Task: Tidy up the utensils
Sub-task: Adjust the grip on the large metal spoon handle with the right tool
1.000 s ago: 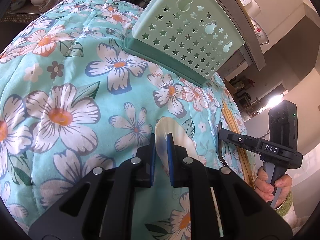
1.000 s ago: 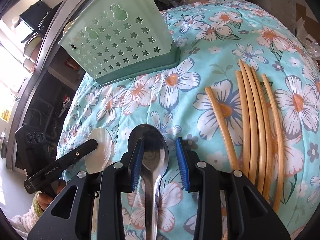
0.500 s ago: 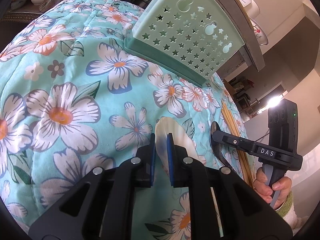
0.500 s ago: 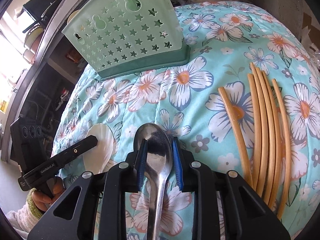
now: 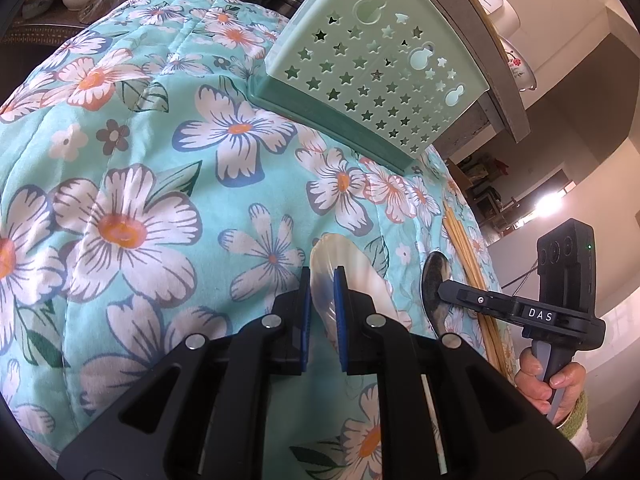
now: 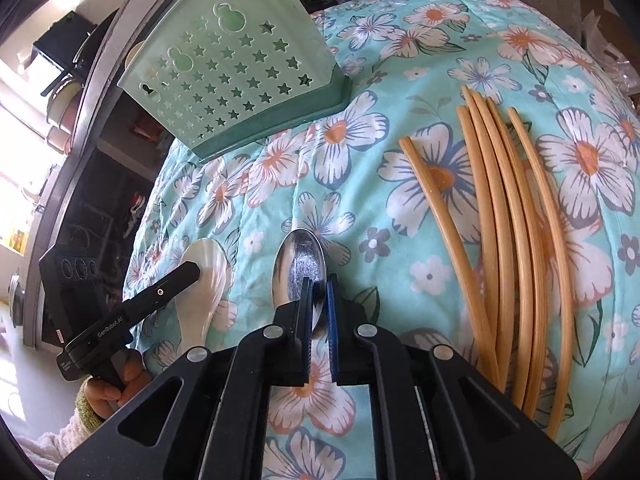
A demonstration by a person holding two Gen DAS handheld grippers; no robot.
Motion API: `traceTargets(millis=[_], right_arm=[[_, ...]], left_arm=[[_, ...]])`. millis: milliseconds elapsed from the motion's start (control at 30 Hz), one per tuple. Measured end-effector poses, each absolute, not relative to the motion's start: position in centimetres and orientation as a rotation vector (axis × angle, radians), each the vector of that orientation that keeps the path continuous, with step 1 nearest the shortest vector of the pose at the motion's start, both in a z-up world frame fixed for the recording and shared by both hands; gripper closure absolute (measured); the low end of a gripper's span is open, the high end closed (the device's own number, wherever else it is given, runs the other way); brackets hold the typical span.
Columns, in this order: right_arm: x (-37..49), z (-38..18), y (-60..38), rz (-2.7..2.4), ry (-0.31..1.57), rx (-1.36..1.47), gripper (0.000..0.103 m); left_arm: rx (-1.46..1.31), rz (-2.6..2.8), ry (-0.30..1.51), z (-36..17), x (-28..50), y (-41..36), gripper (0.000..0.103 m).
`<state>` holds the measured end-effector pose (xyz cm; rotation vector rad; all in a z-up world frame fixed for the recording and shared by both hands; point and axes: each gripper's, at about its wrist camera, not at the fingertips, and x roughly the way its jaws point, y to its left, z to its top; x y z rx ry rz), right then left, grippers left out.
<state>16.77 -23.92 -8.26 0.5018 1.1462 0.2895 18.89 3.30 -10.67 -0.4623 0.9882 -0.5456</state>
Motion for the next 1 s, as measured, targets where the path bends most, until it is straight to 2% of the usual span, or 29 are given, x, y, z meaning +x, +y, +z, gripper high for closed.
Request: traceTargets(millis=[200, 600, 1000], right_arm=[[16.2, -8.5, -24.3, 0.305, 1.162, 0.536, 0.095], [17.6, -8.9, -24.1, 0.361, 1.152, 0.591, 0.076], [17.5, -8.5, -23.0, 0.34, 1.135, 0.526, 0.077]], left_arm=[[-0.463, -0.546, 0.987, -10.7, 18.9, 3.3, 0.092], [-0.456, -0.544, 0.986, -10.7, 18.8, 3.3, 0.092], [-0.452, -0.541, 0.988, -10.6, 18.8, 3.3, 0.091]])
